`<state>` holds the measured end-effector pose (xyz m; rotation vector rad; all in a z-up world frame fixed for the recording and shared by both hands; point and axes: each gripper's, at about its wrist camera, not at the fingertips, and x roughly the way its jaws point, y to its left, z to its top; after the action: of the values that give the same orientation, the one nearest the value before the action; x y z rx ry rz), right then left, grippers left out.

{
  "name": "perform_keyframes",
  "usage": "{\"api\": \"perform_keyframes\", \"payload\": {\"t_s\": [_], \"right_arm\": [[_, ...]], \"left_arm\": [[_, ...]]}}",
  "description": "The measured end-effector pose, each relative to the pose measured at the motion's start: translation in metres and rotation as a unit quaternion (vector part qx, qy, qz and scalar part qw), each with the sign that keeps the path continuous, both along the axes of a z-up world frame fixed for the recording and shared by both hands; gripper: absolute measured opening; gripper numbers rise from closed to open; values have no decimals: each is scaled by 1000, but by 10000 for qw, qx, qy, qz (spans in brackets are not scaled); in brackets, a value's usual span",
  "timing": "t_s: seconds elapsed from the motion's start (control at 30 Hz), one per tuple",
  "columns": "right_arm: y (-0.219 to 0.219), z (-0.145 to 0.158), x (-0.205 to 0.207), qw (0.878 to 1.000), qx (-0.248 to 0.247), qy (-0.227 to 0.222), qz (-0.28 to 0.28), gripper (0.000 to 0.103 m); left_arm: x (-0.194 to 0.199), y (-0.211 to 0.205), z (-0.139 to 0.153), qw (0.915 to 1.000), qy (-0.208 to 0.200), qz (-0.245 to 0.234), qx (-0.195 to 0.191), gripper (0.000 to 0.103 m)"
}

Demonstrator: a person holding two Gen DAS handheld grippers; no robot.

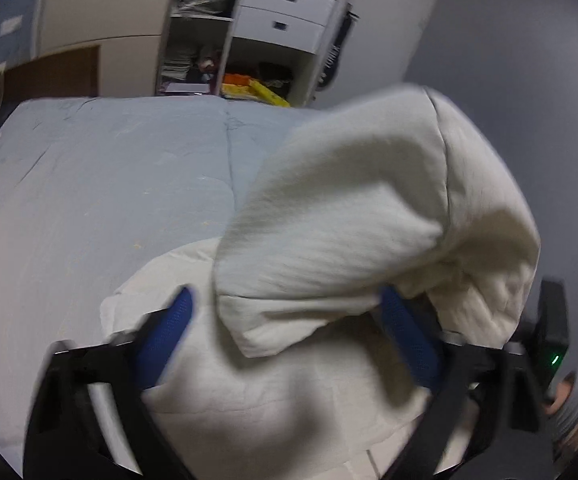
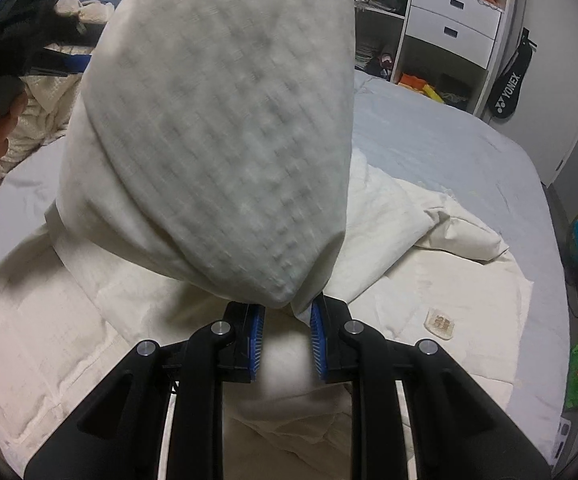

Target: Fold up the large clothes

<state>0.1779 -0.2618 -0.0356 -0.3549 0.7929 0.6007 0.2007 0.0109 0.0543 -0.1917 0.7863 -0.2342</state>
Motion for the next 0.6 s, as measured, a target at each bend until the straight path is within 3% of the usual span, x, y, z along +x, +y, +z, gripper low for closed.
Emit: {"api": "perform_keyframes", "payload": {"t_s": [0.03,0.1,0.17,0.23,0.3,0.47,0.6], "right_arm": [[1,1,0,10000,-3,18,-23,19],[3,5,1,9998,-56,81,-173,23],[8,13,2,9990,-3,325,-321,28],[-1,18,0,9974,147,526,-478,45],[-15,28,-6,9932,478,775,-726,55],[-46,48,-18,9777,1341,1031,-1244,62],[-72,55,-9,9542,2188,1160,-1681,64]], "left_arm": [[3,-6,-5,9998,125,-108,137,46],[5,-10,-11,9990,266,-266,253,0],[4,-12,-11,9984,311,-400,252,0],[1,-12,-7,9982,302,-480,190,0],[-1,-11,-3,9982,296,-502,124,0],[-4,-10,-15,9964,578,-614,98,0],[-13,-6,-31,9944,875,-551,228,0]]}}
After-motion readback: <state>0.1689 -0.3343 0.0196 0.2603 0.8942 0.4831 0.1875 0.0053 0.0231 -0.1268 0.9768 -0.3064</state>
